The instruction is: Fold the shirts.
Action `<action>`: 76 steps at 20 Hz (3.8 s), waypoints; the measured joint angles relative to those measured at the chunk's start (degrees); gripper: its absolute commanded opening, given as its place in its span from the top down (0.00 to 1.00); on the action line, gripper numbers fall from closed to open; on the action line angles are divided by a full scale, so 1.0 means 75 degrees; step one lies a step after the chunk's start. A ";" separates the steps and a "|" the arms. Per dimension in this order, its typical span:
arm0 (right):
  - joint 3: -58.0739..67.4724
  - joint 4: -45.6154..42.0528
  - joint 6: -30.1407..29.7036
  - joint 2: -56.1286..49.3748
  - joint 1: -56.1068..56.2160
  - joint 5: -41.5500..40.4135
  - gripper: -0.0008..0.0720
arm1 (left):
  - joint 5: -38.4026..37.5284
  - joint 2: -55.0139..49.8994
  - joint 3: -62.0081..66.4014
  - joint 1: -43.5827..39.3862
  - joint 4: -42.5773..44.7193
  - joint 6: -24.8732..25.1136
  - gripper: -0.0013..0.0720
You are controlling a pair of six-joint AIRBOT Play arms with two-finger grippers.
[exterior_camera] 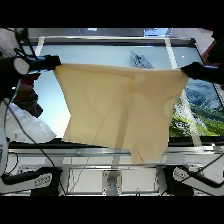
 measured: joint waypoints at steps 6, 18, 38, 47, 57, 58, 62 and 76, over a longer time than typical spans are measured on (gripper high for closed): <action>0.0769 -0.0551 0.0137 -0.2471 0.1638 -0.2515 0.95 | 0.1212 -0.1518 0.0070 0.0006 0.0600 -0.0737 0.97; 0.0379 -0.2990 0.1020 -0.2981 0.1944 -0.0163 0.95 | -0.0326 -0.1996 -0.0096 0.0006 0.1014 -0.0863 0.97; -0.0697 -0.3998 0.1996 -0.0175 0.1306 0.1180 0.42 | -0.2550 0.0670 -0.0956 0.0006 0.0338 0.0291 0.11; -0.5616 -0.2535 0.2617 0.2168 0.1000 0.1801 0.27 | -0.2579 0.3538 -0.4456 0.0006 -0.0003 -0.0210 0.11; -0.7528 -0.0615 0.2460 0.2433 0.1000 0.0309 0.54 | -0.2159 0.3821 -0.4800 0.0006 -0.0737 -0.0256 0.11; -0.7577 -0.0495 0.2390 0.2428 0.1000 0.0128 0.71 | -0.2154 0.3824 -0.4803 0.0009 -0.0761 -0.0262 0.11; -0.7632 0.0117 0.2017 0.2448 0.1000 0.0032 0.94 | -0.2174 0.3829 -0.4811 0.0006 -0.0787 -0.0271 0.11; -0.7405 0.0548 0.1384 0.2500 0.1000 0.0772 0.94 | -0.1763 0.3847 -0.7271 0.0009 -0.0472 -0.4479 0.12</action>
